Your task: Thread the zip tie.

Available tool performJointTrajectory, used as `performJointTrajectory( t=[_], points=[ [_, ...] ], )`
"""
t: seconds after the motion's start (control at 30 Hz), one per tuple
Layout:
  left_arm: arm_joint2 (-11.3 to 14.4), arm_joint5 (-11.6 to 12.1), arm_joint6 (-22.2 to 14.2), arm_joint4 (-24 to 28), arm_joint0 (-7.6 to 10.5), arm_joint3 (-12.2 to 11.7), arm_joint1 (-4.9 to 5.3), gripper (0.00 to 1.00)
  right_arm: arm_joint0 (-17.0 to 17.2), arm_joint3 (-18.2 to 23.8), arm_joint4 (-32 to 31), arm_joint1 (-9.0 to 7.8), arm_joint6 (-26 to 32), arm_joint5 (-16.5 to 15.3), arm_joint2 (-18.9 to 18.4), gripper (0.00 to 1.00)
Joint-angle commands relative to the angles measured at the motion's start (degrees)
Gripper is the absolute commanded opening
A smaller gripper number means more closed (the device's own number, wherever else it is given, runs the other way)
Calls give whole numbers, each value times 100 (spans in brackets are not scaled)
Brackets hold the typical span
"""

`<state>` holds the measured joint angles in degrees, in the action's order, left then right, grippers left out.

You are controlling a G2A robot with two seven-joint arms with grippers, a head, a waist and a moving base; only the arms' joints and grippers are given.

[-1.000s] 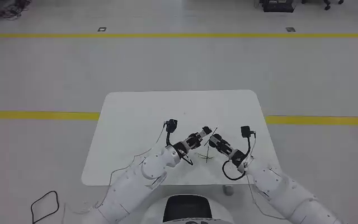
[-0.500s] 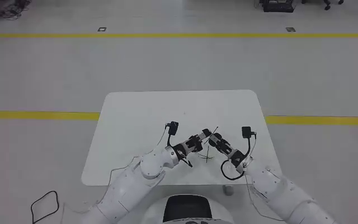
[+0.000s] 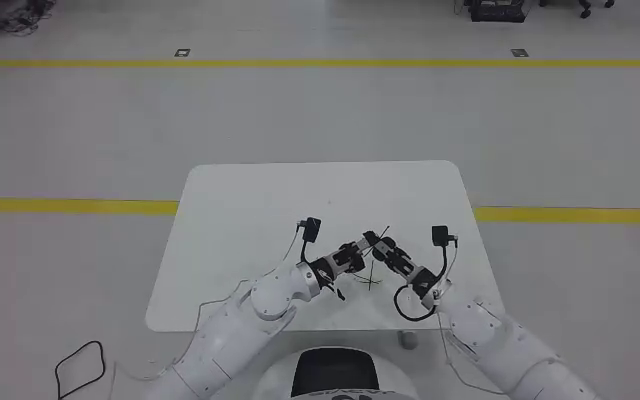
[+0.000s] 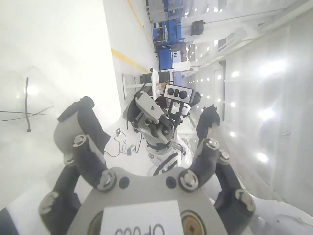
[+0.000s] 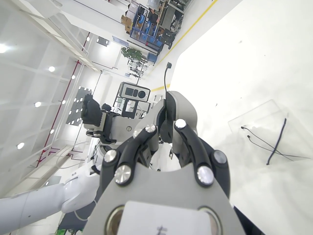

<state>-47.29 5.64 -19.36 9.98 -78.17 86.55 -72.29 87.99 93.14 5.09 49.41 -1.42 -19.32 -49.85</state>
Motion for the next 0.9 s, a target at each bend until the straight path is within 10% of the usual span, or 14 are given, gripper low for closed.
performJointTrajectory(
  t=[0.0, 0.17, 0.47, 0.87],
  points=[
    [11, -19, 46, -50, 8, -25, 0, 100, 33, 11, -41, 18, -32, -16, -32, 0],
    [57, -45, 123, -39, 33, -71, -16, 100, 122, 66, -146, 62, -112, -16, -131, 0],
    [57, -11, 71, 15, 57, -127, -11, 36, 224, 87, -308, 144, -100, -16, -272, 0],
    [81, 4, 6, 57, 92, -174, -8, 20, 263, 53, -418, 263, 14, 73, -390, 0]
  ],
)
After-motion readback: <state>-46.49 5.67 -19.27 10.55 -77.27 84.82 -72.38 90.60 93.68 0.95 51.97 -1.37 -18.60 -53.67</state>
